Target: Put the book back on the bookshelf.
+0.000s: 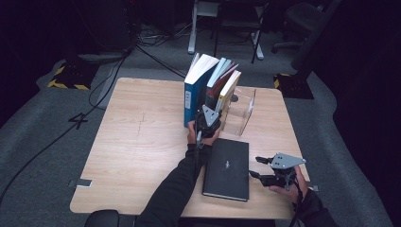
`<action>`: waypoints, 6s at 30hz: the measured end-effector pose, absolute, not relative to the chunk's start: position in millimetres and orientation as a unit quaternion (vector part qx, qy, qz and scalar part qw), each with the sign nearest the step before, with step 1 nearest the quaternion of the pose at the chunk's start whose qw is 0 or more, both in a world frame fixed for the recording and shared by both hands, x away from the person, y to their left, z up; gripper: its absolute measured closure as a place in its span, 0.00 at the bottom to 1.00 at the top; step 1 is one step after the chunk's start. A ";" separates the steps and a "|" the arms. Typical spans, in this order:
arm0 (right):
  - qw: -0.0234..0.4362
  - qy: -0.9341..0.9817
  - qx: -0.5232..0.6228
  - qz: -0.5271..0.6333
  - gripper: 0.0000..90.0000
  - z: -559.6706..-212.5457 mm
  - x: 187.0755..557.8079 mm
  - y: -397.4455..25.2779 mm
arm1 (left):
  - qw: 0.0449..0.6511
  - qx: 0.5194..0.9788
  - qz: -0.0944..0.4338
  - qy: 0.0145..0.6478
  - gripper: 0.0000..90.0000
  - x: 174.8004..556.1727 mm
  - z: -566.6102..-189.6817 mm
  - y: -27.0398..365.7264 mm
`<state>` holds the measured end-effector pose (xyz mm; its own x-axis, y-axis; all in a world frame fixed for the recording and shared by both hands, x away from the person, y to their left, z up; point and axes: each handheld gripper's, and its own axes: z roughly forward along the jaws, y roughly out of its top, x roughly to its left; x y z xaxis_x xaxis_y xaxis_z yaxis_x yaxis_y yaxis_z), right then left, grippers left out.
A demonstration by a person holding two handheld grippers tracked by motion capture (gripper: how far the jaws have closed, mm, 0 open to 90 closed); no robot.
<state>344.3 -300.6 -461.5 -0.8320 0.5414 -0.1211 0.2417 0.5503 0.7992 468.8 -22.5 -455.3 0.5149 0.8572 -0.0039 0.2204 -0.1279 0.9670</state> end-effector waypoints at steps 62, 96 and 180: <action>0.140 0.877 0.255 0.383 0.34 -471.6 331.5 -319.1 | 0.359 0.906 0.120 0.192 0.34 351.2 -494.0 92.5; 0.105 0.892 0.194 0.394 0.27 -491.5 323.3 -285.1 | 0.374 0.910 0.062 0.168 0.29 329.0 -504.0 98.2; 0.220 0.813 0.270 0.467 0.28 -437.9 345.6 -247.8 | 0.433 0.849 0.229 0.199 0.59 328.9 -452.5 48.2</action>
